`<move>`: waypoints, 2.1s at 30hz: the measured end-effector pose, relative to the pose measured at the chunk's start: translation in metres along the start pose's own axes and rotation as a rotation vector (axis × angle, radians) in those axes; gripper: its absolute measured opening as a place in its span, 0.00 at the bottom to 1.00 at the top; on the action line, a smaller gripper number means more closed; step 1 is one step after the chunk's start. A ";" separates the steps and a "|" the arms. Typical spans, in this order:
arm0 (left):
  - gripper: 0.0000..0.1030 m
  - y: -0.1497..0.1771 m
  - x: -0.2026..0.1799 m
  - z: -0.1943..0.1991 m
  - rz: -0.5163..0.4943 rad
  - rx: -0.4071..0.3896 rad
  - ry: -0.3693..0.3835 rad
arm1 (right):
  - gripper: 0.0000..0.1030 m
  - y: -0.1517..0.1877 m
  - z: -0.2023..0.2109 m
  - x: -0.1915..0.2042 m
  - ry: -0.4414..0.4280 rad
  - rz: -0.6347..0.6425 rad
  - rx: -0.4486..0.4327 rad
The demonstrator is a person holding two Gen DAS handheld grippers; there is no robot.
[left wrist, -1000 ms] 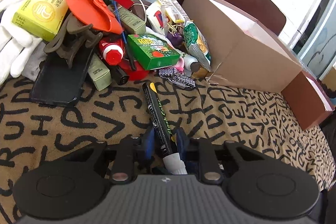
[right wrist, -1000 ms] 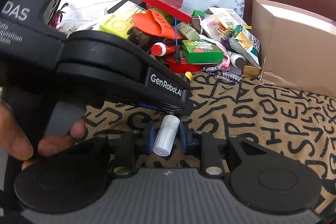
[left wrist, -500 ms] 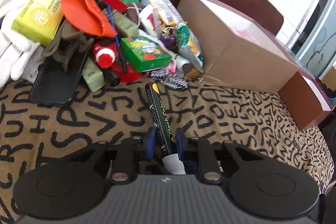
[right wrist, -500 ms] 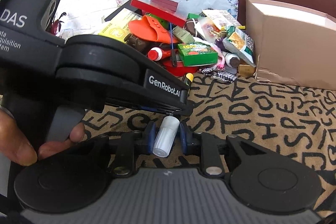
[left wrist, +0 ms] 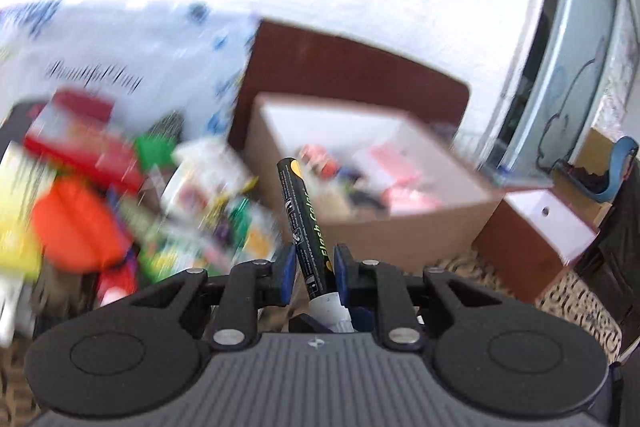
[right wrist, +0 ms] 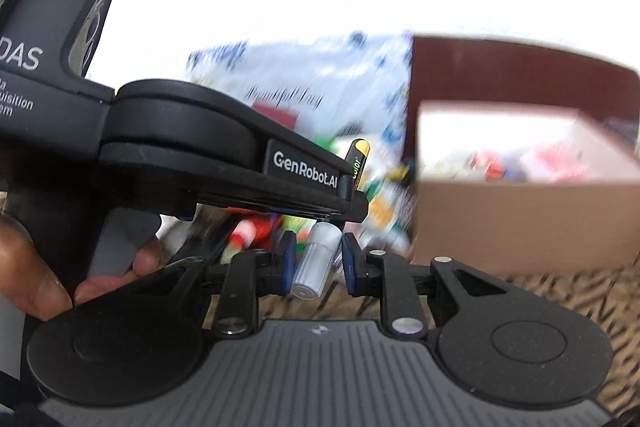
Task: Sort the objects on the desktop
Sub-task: 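Carry the marker into the tan box and release it, then move the right gripper back over the pile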
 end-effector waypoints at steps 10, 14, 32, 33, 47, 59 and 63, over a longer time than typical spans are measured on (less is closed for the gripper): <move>0.20 -0.060 -0.005 -0.082 -0.018 0.013 0.060 | 0.22 -0.046 -0.064 -0.065 0.062 -0.070 -0.037; 0.20 -0.068 0.009 -0.121 0.018 0.051 0.076 | 0.22 -0.048 -0.100 -0.087 0.071 -0.088 -0.006; 0.92 -0.066 0.021 -0.136 0.000 0.026 0.101 | 0.67 -0.030 -0.139 -0.115 0.166 -0.082 0.066; 0.93 -0.065 0.023 -0.134 0.008 0.029 0.093 | 0.74 -0.030 -0.137 -0.116 0.193 -0.070 0.065; 0.98 -0.023 0.023 -0.077 -0.046 0.132 -0.083 | 0.98 -0.026 -0.086 -0.090 0.231 -0.006 0.036; 0.98 -0.001 0.007 -0.031 -0.085 0.117 -0.116 | 0.98 -0.016 -0.041 -0.057 0.219 0.027 0.055; 0.98 0.015 0.005 -0.006 -0.069 0.113 -0.114 | 0.98 -0.008 -0.021 -0.040 0.177 0.030 0.068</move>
Point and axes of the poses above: each gripper's, at about its wrist camera, not at the fingertips, and z roughly against the way its jaws point, x to its left, y to its underside, the point moved 8 cm from there along -z, roughly the way its jaws point, and after that the axes turned 9 degrees about y, right-handed, at the moved point
